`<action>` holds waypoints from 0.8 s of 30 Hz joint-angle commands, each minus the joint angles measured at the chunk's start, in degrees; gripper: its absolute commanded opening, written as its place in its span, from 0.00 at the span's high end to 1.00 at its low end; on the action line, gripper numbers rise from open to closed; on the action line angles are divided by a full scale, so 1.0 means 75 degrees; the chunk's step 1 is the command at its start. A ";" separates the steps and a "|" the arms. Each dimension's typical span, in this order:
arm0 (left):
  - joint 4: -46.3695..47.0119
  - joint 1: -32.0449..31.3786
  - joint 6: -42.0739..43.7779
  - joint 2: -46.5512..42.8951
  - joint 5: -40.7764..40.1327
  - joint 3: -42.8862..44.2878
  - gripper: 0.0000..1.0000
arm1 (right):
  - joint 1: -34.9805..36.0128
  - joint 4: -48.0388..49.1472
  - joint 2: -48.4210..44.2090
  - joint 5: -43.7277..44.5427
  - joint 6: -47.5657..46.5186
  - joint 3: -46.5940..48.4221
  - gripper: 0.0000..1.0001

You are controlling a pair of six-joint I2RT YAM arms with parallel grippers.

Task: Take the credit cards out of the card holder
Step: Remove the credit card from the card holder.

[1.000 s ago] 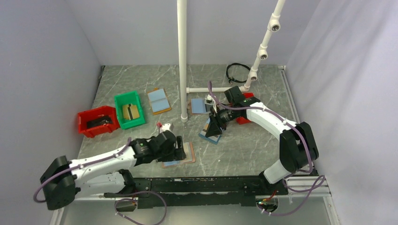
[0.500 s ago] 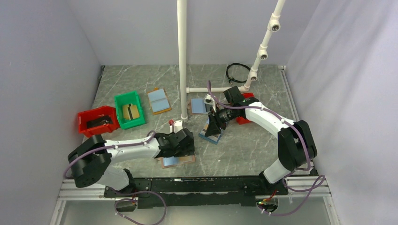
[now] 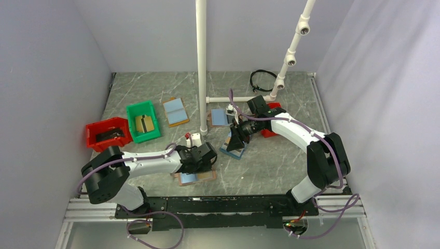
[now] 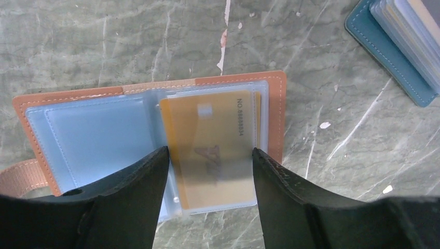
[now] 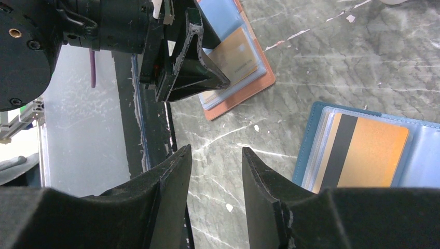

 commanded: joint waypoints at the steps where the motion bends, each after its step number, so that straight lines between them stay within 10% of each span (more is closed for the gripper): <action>1: -0.0261 -0.0067 -0.0349 -0.0075 -0.0191 -0.0107 0.37 | 0.0009 0.0159 0.0020 -0.0108 0.0004 0.0042 0.57; 24: 0.1946 0.0185 -0.0391 -0.1588 0.0552 -0.2130 0.97 | 0.0934 0.2917 0.1043 -0.0029 0.2916 -0.1004 0.53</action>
